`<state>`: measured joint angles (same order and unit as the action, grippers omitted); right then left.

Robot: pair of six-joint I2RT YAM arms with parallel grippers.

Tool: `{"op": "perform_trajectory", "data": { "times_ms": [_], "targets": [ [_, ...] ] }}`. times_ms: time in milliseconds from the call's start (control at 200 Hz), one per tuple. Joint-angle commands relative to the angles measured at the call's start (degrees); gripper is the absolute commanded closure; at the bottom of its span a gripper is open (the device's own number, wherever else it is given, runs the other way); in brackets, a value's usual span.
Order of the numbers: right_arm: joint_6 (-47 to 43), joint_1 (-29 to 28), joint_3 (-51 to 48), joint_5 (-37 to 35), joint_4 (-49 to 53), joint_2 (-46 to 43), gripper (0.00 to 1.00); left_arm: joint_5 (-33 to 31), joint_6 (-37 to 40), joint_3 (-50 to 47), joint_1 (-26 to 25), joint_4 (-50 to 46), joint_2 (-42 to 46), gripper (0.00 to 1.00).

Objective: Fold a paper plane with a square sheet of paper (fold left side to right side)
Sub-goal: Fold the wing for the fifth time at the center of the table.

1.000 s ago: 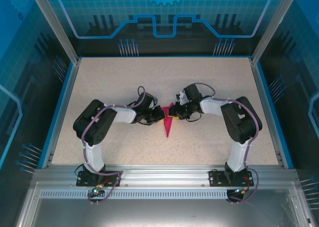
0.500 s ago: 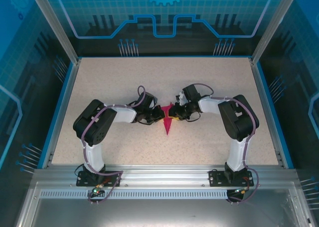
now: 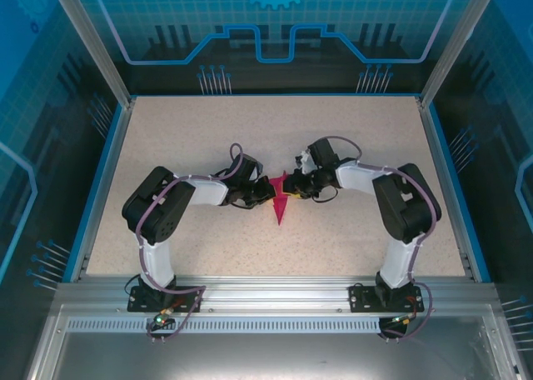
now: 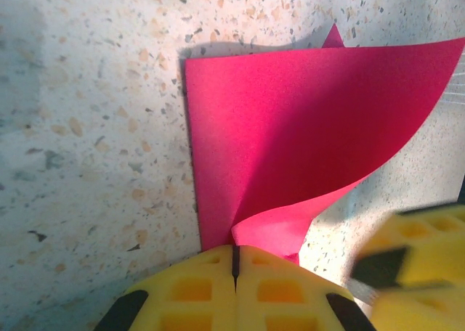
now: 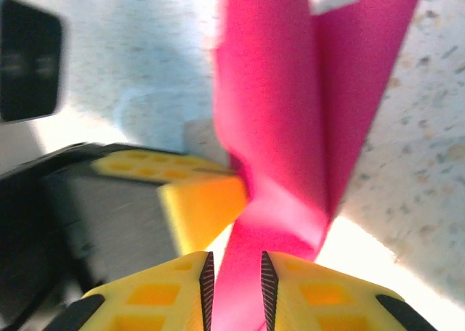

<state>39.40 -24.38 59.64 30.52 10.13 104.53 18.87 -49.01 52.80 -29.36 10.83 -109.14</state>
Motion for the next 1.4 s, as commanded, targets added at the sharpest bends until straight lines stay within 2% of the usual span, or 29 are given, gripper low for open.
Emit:
{"op": "perform_trajectory", "data": {
  "times_ms": [0,220,440,725,970,1396],
  "targets": [
    [0.1,-0.6,-2.2,2.8,2.2,-5.0,0.75,-5.6,1.2,-1.0,0.3,-6.5,-1.9,1.00],
    [9.6,-4.6,-12.5,5.1,-8.5,-8.9,0.76,-5.8,1.1,-1.3,0.2,-6.3,-1.9,1.00],
    [11.6,-8.3,-12.6,4.3,-11.6,-7.6,0.76,-5.9,1.2,-1.4,0.2,-6.5,-1.6,1.00],
    [10.7,-8.6,-11.2,2.9,-10.4,-8.1,0.75,-6.0,1.4,-1.2,0.3,-6.8,-1.5,1.00],
    [10.5,-9.3,-8.1,2.7,-7.7,-4.1,0.75,-6.0,1.5,-1.2,0.2,-6.8,-1.6,1.00],
    [11.4,-10.8,-10.3,1.7,-8.5,-1.9,0.75,-6.8,1.5,-1.1,0.3,-7.4,-1.7,1.00]
  ]
}}
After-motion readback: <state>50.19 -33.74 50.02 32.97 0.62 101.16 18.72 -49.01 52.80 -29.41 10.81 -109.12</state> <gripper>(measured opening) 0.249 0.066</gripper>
